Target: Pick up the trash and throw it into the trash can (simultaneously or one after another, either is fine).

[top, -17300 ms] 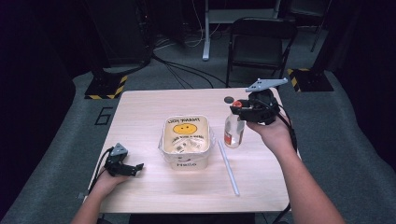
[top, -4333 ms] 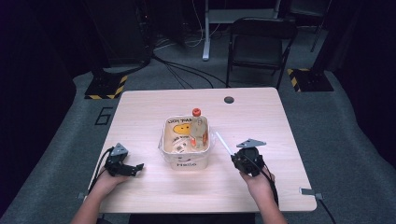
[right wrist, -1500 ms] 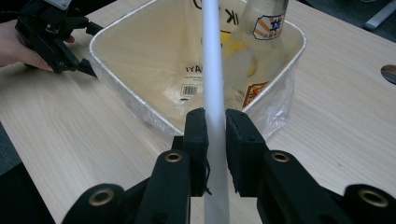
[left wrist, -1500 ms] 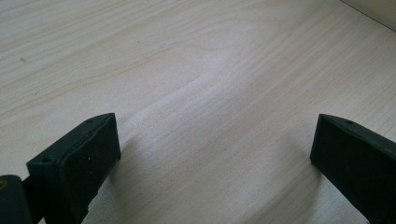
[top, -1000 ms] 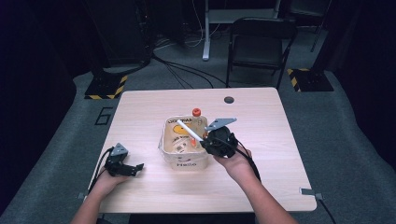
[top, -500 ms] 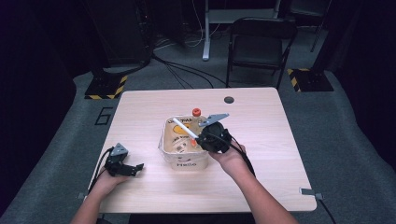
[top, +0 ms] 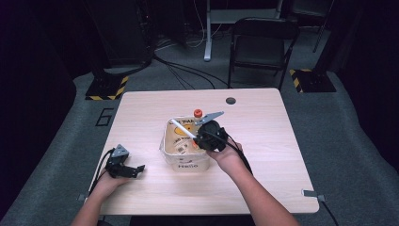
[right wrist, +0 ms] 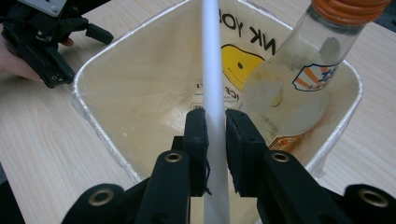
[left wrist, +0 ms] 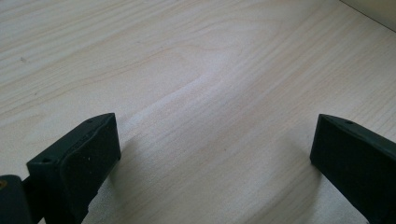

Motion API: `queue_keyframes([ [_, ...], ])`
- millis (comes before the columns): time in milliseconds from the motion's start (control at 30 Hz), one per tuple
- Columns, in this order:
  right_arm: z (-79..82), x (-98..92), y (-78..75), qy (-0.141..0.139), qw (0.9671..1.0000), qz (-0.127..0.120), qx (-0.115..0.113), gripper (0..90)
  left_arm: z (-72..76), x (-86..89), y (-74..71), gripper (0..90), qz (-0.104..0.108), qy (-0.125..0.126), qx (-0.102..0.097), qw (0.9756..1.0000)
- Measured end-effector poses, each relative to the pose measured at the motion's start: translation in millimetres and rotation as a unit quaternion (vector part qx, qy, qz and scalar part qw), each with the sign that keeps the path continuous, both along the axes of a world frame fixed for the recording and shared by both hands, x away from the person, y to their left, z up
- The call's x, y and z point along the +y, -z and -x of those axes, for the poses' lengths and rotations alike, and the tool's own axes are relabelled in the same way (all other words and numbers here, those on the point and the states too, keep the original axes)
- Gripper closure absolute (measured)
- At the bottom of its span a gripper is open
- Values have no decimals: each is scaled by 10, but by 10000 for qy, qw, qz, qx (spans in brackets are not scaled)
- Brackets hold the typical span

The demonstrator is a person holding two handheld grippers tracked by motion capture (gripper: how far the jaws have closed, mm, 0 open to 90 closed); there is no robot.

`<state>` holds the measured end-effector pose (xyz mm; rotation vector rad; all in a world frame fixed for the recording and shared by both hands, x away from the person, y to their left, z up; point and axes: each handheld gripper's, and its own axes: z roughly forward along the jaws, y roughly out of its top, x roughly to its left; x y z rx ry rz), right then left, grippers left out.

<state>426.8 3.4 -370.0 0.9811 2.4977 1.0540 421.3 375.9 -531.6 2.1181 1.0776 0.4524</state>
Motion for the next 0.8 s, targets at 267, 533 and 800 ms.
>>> queue_keyframes([
  [267,-78,63,33,-17,9998,162,110,774,0,0,-1,15,0,-2,3,10000],
  [533,-92,67,-8,8,10000,61,40,656,-1,2,-1,15,-3,4,0,10000],
  [800,-28,-30,-69,105,9998,-123,-96,573,0,0,0,15,3,-2,1,10000],
])
